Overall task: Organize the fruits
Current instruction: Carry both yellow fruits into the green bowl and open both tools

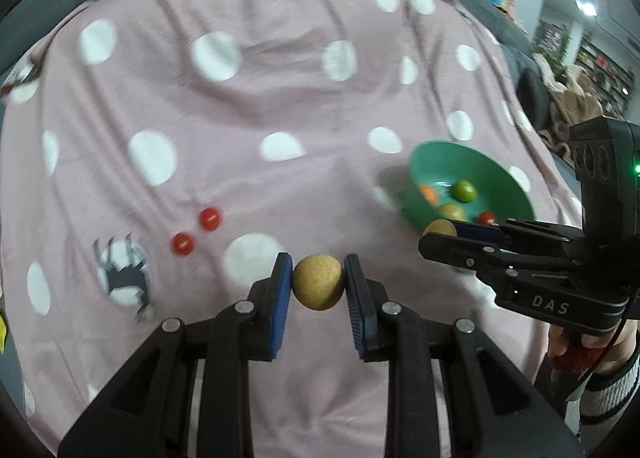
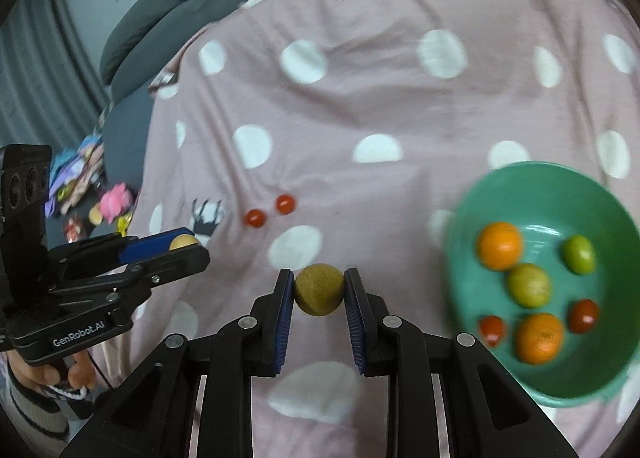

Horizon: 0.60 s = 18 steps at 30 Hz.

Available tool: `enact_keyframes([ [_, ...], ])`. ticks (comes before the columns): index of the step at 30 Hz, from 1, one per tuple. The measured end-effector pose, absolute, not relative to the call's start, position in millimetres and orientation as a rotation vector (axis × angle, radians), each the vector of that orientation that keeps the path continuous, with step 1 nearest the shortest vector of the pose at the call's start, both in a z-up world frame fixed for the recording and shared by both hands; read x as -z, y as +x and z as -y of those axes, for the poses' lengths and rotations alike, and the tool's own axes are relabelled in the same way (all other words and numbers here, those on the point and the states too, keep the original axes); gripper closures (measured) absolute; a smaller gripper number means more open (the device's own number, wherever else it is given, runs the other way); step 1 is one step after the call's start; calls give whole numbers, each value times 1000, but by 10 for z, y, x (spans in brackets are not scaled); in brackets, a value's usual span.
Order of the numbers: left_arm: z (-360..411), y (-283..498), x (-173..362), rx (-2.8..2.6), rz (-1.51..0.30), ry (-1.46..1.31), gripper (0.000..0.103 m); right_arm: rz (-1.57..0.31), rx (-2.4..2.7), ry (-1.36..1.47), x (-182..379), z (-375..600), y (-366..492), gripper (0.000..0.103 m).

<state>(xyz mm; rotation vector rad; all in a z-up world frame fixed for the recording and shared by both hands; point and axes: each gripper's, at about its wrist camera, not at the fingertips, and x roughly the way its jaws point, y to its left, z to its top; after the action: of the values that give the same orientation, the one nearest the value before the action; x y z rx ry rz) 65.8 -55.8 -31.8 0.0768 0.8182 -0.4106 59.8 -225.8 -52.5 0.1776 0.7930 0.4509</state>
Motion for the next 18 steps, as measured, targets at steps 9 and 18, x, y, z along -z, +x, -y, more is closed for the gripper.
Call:
enact_keyframes([
  [9,1396,709,238,552,-797,207,77,-725,-321,255,429,2973,430,76],
  [18,1941,795,237,628,-790,280,76,-689,-249,302,423,3393,341,76],
])
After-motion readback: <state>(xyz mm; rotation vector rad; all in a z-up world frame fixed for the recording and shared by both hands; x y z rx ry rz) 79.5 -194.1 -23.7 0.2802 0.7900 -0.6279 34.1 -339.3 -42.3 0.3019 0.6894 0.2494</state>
